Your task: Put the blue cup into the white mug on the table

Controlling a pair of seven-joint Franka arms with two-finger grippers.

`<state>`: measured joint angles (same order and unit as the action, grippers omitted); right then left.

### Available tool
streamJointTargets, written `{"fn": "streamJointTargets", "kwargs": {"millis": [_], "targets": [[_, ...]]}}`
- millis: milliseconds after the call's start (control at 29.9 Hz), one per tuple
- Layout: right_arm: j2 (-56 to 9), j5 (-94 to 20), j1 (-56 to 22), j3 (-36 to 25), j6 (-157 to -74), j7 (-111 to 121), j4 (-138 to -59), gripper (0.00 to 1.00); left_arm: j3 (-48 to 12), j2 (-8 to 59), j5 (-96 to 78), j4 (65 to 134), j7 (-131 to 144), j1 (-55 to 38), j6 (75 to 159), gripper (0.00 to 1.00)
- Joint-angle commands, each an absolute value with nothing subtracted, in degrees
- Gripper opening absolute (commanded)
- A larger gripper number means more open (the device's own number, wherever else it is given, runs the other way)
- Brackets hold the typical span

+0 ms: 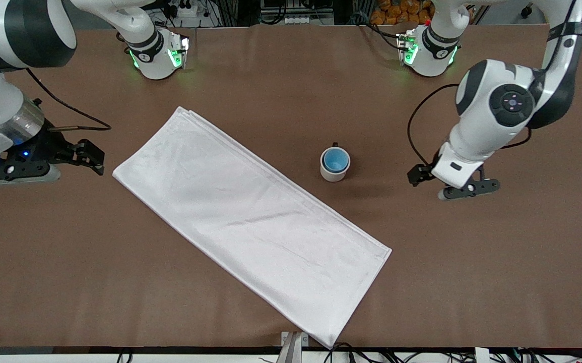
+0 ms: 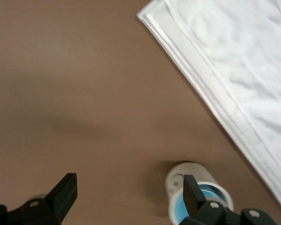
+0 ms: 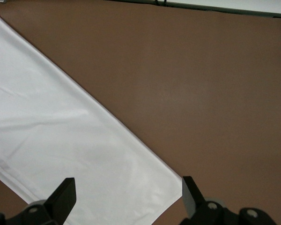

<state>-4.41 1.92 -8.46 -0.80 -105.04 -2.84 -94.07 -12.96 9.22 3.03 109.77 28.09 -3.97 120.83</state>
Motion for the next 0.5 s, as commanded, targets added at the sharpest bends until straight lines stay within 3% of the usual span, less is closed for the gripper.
{"fn": "streamJointTargets", "kwargs": {"millis": [0,468], "targets": [[-2.5,1.0,-7.6,-0.2,-105.7,-2.3,-96.0,1.0,-13.4,9.4,4.2,105.8,27.1,0.0,118.7,1.0],[-2.5,1.0,-7.6,-0.1,-105.7,-2.7,-96.0,1.0,-13.2,10.6,3.6,97.6,20.3,6.8,110.7,1.0]]}}
